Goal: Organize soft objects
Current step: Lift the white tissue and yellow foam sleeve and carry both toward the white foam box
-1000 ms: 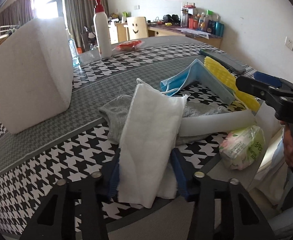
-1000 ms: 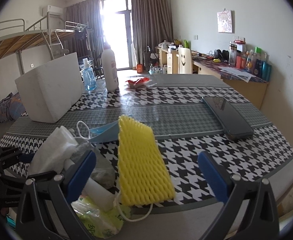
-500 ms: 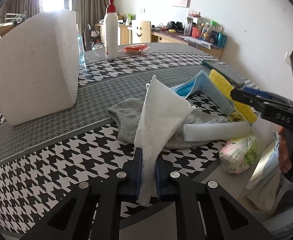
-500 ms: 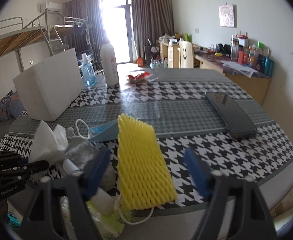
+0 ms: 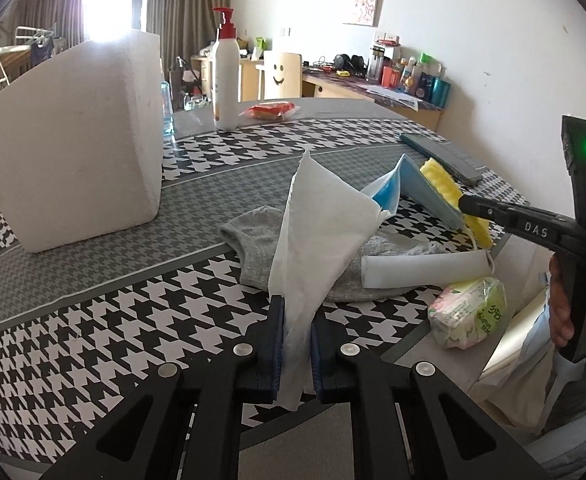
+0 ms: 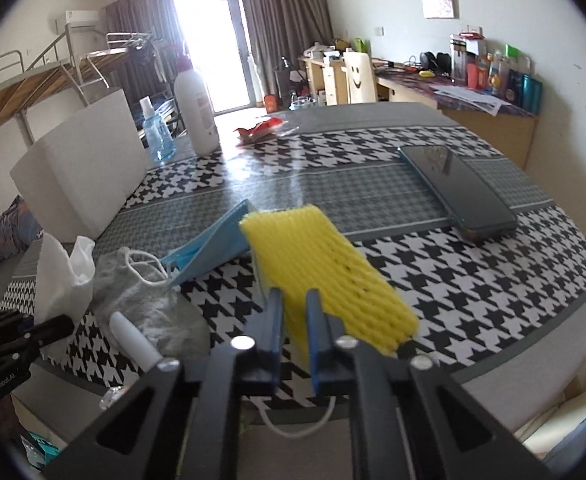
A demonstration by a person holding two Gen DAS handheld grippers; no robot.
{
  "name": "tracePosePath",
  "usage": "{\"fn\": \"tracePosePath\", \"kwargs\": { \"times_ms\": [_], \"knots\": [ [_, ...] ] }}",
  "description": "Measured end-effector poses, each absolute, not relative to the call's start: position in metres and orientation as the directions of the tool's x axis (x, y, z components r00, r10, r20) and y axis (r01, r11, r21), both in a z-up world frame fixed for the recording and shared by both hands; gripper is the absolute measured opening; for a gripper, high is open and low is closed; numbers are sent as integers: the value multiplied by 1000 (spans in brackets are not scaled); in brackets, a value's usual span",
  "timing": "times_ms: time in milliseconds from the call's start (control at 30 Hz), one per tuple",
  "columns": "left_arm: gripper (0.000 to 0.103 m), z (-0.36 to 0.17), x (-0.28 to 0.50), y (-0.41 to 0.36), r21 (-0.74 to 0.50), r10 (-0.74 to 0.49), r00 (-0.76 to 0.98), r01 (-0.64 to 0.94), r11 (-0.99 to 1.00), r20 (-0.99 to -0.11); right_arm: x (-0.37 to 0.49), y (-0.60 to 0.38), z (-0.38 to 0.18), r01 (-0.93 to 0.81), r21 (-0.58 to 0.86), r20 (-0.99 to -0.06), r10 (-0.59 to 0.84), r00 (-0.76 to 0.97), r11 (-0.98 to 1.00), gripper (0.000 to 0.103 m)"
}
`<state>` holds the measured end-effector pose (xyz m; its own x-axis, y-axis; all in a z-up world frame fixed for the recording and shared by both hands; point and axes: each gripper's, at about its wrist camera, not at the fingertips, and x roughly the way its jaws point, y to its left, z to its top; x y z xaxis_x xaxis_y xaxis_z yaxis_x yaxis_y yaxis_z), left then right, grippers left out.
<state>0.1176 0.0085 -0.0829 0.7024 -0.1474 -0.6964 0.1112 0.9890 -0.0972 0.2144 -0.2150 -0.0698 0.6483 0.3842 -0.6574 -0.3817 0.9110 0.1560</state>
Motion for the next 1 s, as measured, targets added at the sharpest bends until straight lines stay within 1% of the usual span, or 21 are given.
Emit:
{"fn": "tracePosePath", "kwargs": {
  "times_ms": [133, 533, 1000],
  "knots": [
    [12, -79, 113, 11, -97, -142, 717, 104, 990, -683, 209, -219, -57, -390, 172, -627, 406, 665, 904, 11],
    [12, -60, 105, 19, -92, -118, 757, 77, 993, -642, 192, -218, -28, -401, 149, -545, 413, 729, 904, 11],
    [12, -31, 103, 31, -90, -93, 804, 49, 995, -587, 187, -192, -10, -461, 127, -506, 457, 731, 878, 11]
  ]
}}
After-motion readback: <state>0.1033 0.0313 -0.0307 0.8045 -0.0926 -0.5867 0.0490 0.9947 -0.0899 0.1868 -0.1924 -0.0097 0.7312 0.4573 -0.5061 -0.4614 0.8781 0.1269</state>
